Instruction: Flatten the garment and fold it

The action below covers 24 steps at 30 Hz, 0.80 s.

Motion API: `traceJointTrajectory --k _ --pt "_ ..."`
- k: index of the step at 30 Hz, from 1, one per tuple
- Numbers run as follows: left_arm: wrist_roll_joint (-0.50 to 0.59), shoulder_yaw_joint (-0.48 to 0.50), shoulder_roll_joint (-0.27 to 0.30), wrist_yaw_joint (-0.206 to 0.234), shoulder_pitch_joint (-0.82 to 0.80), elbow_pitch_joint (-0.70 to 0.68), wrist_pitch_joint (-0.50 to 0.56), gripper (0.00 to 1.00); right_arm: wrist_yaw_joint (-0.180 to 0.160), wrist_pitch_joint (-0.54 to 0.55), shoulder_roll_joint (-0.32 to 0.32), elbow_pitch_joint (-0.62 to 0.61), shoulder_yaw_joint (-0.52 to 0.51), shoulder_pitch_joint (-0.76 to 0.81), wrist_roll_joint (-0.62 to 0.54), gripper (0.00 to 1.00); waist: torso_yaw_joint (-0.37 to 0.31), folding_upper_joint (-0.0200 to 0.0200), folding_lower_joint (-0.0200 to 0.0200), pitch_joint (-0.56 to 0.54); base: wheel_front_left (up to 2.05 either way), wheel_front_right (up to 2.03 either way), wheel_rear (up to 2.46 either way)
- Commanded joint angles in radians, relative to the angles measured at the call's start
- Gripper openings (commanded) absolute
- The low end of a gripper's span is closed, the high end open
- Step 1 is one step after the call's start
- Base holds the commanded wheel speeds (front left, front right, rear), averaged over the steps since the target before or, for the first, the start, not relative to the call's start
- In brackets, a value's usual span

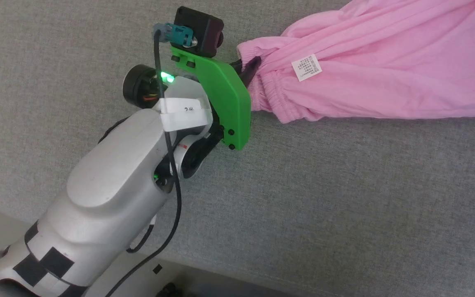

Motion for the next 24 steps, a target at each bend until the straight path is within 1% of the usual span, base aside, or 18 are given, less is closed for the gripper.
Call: traceJointTrajectory --k 1,2,3,4,9,13,19,21,24 --pt "0.004 0.000 -0.006 -0.006 -0.010 0.026 -0.015 0.00 -0.002 -0.050 0.014 0.036 0.019 -0.020 0.004 0.00 -0.001 0.0000 -0.0002 -0.011 0.00 0.00 0.00" --pt "0.006 -0.003 -0.007 -0.009 -0.008 0.031 -0.019 0.56 -0.002 -0.065 0.017 0.047 0.023 -0.020 0.007 0.25 -0.003 0.0000 -0.0002 -0.018 0.00 0.00 0.00" --pt "0.008 -0.004 -0.008 -0.011 -0.006 0.036 -0.026 1.00 -0.002 -0.082 0.020 0.055 0.026 -0.020 0.008 0.84 -0.004 0.0000 -0.0002 -0.026 0.00 0.00 0.00" --pt "0.009 -0.003 -0.009 -0.011 -0.003 0.043 -0.034 1.00 -0.002 -0.100 0.024 0.069 0.026 -0.018 0.013 1.00 -0.007 0.0000 -0.0002 -0.038 0.00 0.00 0.00" --pt "0.008 0.018 -0.008 -0.005 0.023 0.071 -0.086 1.00 -0.002 -0.185 0.039 0.093 0.060 0.012 0.053 1.00 -0.025 0.0000 -0.0002 -0.121 0.00 0.00 0.00" --pt "0.009 0.053 0.007 -0.005 0.054 0.081 -0.164 1.00 -0.002 -0.274 0.033 0.077 0.090 0.060 0.100 1.00 -0.043 0.0000 -0.0002 -0.204 0.00 0.00 0.00" --pt "0.040 0.106 0.065 0.005 0.134 0.087 -0.313 1.00 -0.002 -0.404 0.001 0.024 0.103 0.170 0.161 1.00 -0.062 0.0000 -0.0002 -0.309 0.00 0.00 0.00" --pt "0.047 0.127 0.083 0.015 0.171 0.084 -0.368 1.00 -0.002 -0.439 -0.007 0.009 0.087 0.212 0.176 1.00 -0.064 0.0000 -0.0002 -0.334 0.00 0.00 0.00" --pt "0.086 0.133 0.122 0.024 0.233 0.076 -0.452 1.00 -0.002 -0.479 -0.008 -0.003 0.051 0.283 0.189 1.00 -0.064 0.0000 -0.0002 -0.370 0.00 0.00 0.00"
